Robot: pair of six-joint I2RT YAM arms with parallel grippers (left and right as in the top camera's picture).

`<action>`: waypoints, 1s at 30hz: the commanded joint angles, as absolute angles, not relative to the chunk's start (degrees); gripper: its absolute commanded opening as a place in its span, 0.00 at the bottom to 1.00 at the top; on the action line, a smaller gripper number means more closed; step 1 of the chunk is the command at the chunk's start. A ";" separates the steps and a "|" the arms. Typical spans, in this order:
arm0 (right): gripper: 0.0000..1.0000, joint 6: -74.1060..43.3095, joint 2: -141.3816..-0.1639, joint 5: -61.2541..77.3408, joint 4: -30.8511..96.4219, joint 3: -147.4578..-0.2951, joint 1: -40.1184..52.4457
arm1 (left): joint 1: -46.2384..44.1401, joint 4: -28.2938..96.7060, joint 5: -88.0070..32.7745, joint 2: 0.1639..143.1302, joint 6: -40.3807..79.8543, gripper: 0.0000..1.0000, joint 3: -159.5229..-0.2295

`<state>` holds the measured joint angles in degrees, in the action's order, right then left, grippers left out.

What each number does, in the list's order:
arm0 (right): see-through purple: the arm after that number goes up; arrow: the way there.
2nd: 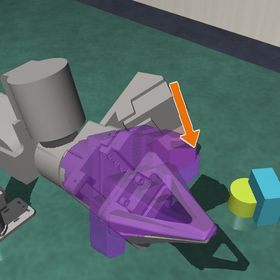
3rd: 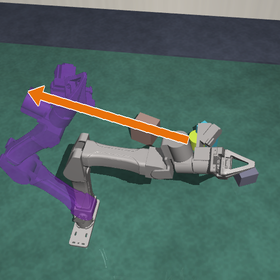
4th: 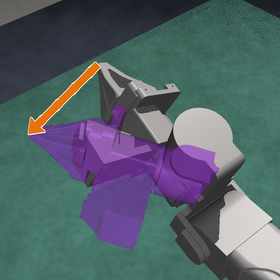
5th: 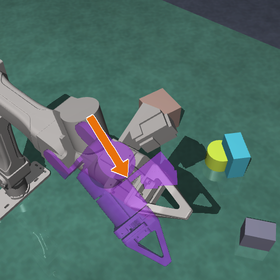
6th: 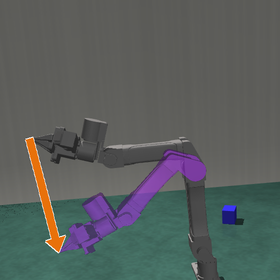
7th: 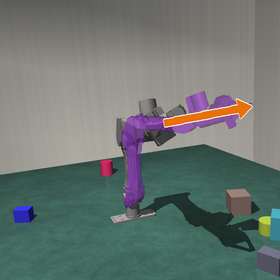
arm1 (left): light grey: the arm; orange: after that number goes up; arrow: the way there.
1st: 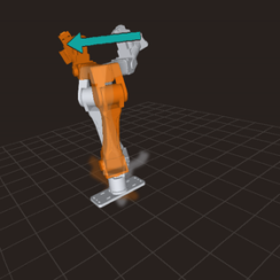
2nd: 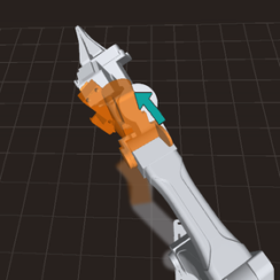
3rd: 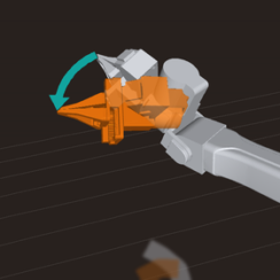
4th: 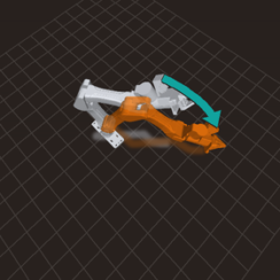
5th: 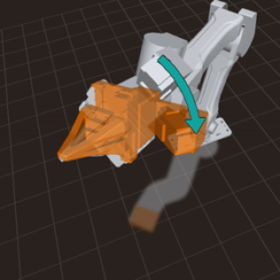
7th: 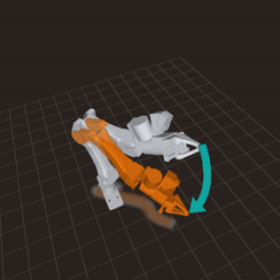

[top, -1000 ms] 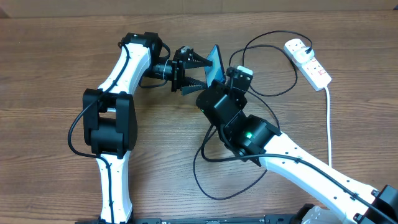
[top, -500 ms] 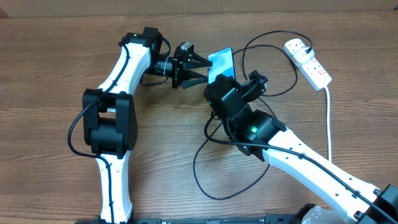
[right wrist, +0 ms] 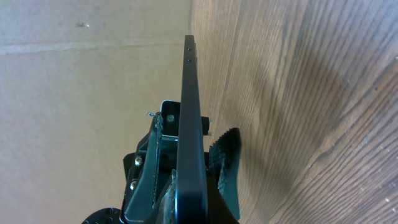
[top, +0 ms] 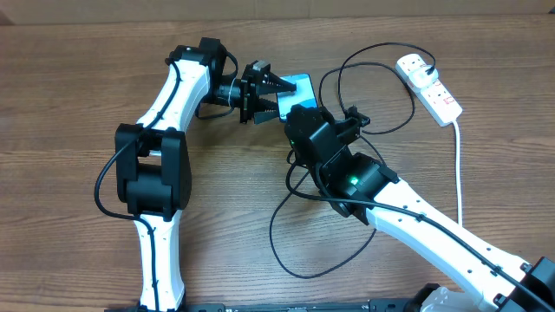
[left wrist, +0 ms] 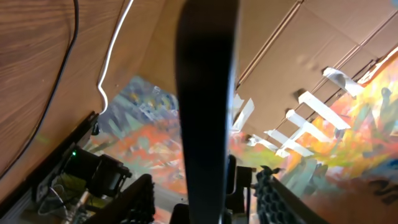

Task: Plug charger to phone and switch on socket

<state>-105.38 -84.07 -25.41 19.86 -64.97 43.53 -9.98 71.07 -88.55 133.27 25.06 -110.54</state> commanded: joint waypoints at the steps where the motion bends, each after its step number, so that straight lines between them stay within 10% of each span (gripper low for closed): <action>1: 0.04 -110.89 -82.41 -25.76 20.05 -66.50 43.48 | -9.72 71.05 -89.62 133.71 27.38 0.42 -111.77; 30: 0.04 -112.75 -82.41 -22.57 19.81 -66.50 43.48 | -9.72 71.09 -89.58 133.71 28.58 0.16 -111.74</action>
